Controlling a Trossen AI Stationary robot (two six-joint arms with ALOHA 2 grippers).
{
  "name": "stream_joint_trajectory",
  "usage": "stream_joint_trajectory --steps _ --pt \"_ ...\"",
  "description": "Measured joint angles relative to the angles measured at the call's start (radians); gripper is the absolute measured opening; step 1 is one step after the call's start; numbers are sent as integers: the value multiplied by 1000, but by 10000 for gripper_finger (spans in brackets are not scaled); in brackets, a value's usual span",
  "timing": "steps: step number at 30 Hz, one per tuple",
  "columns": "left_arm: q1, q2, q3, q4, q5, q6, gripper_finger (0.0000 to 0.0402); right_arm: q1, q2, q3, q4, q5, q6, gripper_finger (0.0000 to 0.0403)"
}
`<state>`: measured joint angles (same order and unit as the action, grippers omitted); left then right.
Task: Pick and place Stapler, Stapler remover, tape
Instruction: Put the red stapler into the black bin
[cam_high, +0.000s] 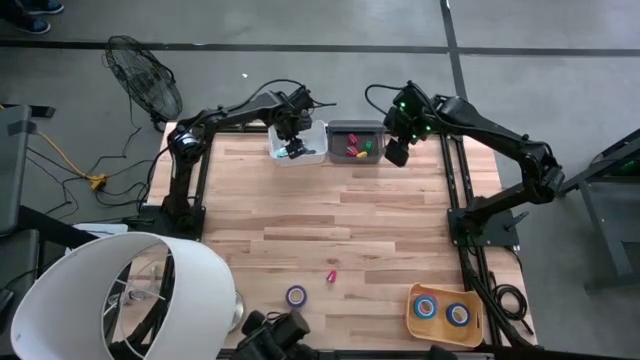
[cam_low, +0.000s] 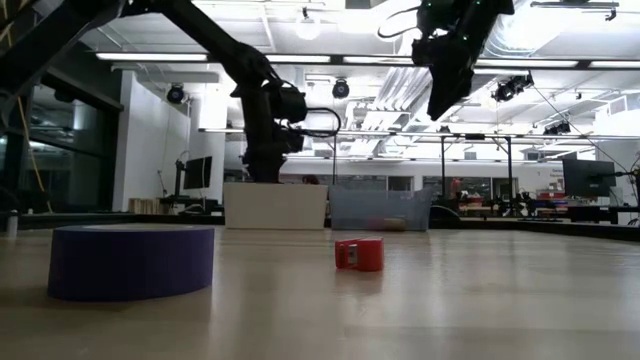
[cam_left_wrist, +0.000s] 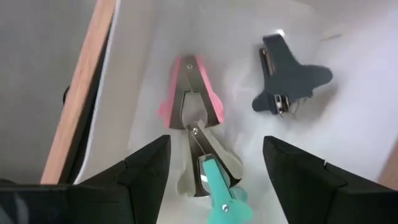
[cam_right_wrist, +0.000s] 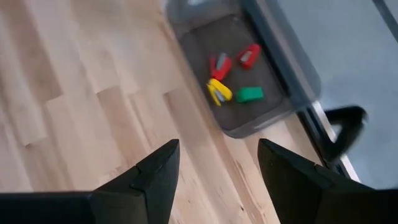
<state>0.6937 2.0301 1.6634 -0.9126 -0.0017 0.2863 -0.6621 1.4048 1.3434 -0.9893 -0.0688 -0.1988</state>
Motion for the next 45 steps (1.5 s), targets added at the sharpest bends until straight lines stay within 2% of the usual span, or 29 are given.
stream_joint_trajectory --steps 8,16,20,25,32,40,45 --pt "0 -59 0 -28 -9 -2 250 10 0 0 84 -201 -164 209" --pt "-12 -87 0 -82 -12 -33 250 74 0 0 155 -246 -262 209" --pt "-41 -92 0 -87 -36 -54 250 123 6 0 185 -303 -316 209" --pt "-64 -92 0 -90 -42 -71 250 185 27 0 211 -304 -386 209" --pt "-90 -105 -1 -116 -57 -126 250 284 91 0 255 -323 -385 209" --pt "-148 -144 0 -195 -136 -186 250 443 157 0 223 -335 -387 209" --pt "-158 -148 -1 -228 -138 -187 250 553 208 0 233 -335 -456 209"
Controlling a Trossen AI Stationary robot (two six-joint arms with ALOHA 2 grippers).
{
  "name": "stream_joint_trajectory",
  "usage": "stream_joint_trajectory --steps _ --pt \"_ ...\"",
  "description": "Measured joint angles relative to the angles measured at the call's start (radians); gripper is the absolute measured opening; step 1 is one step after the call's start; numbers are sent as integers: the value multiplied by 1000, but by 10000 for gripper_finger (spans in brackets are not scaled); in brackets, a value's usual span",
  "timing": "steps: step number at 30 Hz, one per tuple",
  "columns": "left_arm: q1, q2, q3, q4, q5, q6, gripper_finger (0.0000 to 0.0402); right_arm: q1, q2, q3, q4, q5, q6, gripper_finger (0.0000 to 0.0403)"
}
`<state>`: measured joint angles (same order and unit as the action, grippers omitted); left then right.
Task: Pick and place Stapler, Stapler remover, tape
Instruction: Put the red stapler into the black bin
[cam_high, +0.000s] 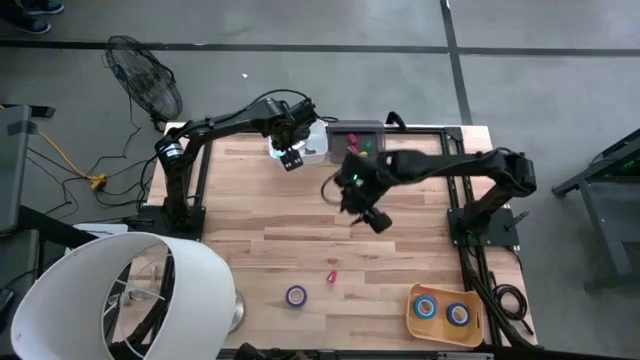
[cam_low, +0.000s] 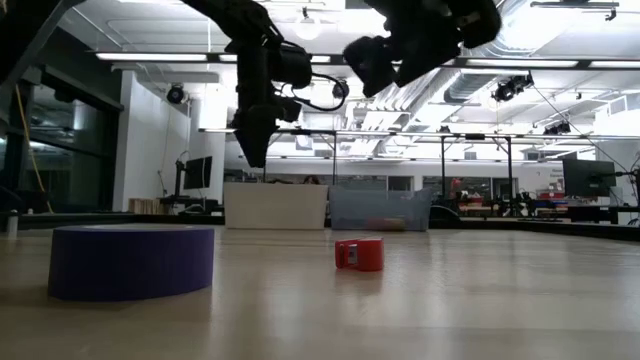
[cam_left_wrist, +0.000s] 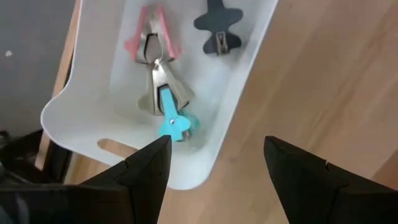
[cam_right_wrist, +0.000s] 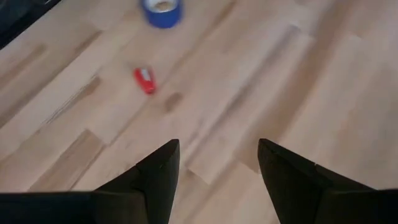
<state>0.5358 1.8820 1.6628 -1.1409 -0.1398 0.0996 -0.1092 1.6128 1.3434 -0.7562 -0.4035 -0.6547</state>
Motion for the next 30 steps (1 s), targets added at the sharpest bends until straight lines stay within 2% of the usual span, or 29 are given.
stream_joint_trajectory --steps 5,11,21,30 --pt "0 0 0 0 36 -3 250 103 74 0 25 18 -65 209" --pt "0 0 0 -2 41 -2 250 198 172 0 97 131 -111 209" --pt "0 2 0 3 43 34 250 293 304 0 283 142 -87 209" --pt "0 2 0 8 50 53 250 330 390 0 297 138 -49 209"
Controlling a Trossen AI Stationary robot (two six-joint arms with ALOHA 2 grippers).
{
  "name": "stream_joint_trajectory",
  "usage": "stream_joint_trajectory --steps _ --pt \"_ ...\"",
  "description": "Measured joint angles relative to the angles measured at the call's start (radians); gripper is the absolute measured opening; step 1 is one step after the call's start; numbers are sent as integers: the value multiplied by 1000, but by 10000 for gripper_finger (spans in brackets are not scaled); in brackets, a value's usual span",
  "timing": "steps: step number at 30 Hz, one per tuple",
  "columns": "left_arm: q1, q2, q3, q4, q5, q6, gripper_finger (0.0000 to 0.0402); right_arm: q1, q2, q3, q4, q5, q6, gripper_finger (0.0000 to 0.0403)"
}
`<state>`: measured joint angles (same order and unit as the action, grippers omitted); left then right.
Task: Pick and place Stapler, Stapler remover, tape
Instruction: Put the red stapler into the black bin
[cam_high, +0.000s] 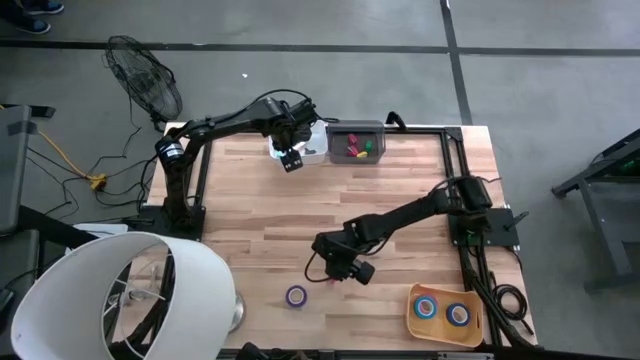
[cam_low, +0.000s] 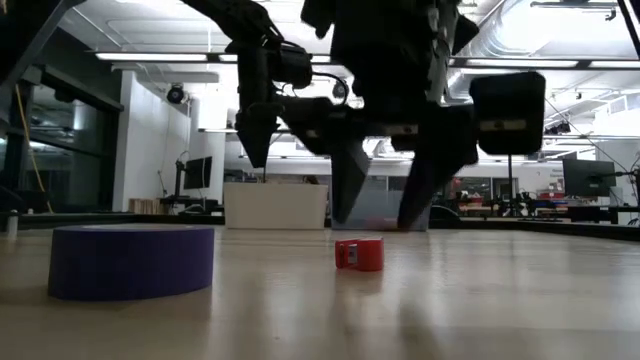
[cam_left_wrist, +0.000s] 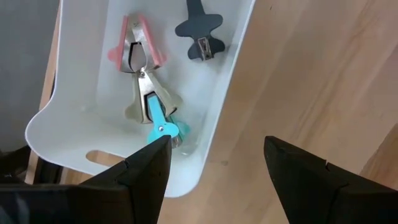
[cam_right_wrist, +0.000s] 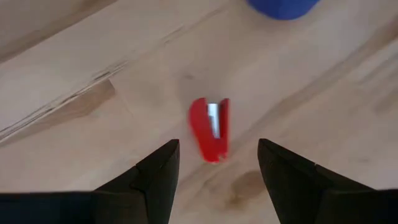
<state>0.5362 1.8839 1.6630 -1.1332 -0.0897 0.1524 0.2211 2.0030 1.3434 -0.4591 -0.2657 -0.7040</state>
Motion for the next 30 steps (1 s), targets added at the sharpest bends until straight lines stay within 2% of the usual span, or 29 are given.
stream_joint_trajectory --steps 10,30 --pt "0 0 0 1 10 0 250 23 21 0 34 -9 -15 207" --pt "0 1 0 -1 31 -29 250 24 54 0 52 -31 -60 163"
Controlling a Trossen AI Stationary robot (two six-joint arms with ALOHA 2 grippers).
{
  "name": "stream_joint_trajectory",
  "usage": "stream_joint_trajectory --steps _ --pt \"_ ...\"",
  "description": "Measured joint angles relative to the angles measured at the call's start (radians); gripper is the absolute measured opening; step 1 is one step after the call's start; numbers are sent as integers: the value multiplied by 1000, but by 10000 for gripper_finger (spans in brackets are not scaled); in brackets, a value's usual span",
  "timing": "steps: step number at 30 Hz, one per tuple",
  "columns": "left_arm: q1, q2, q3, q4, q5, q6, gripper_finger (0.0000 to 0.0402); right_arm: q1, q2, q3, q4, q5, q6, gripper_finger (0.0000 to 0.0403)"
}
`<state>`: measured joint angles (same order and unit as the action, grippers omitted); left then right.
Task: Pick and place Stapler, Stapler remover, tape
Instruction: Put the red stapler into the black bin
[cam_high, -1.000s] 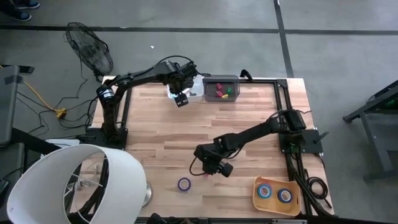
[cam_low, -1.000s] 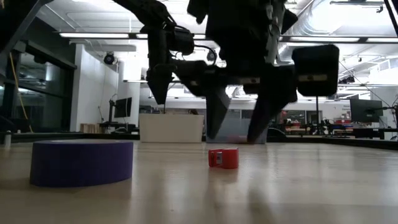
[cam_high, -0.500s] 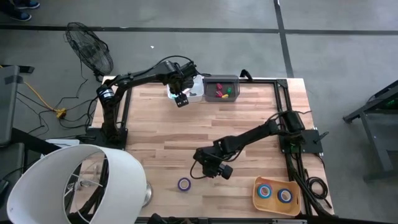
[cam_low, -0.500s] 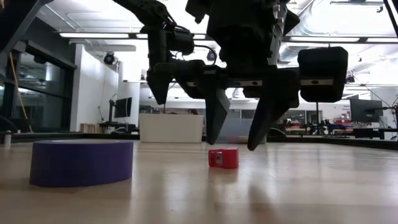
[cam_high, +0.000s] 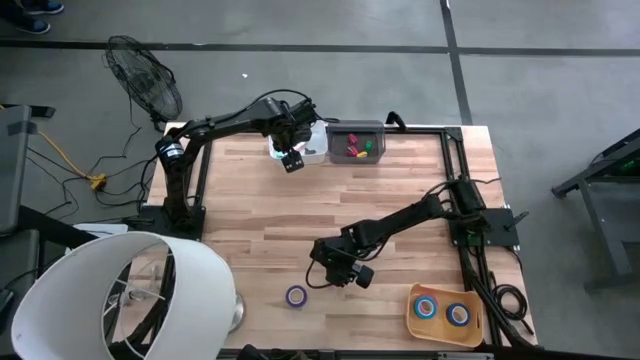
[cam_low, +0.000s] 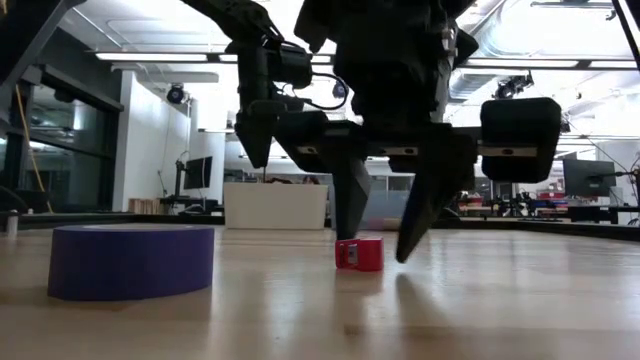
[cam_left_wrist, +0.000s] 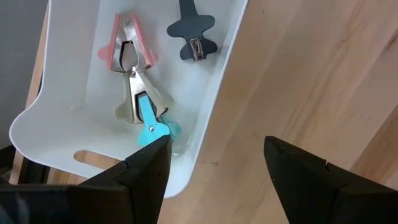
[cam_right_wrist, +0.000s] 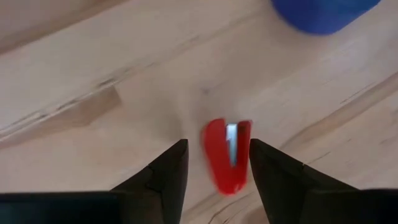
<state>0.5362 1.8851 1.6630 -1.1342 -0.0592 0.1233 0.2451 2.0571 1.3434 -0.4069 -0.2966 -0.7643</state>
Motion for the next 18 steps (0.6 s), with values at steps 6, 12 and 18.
stream_joint_trajectory --steps 6,12,18 --pt "0 0 0 -4 5 -10 250 0 11 0 5 -1 -3 129" --pt "0 0 0 -5 6 -24 250 -1 12 0 1 -1 -1 88" --pt "0 0 0 -12 21 -34 250 -8 12 1 -13 12 46 48"
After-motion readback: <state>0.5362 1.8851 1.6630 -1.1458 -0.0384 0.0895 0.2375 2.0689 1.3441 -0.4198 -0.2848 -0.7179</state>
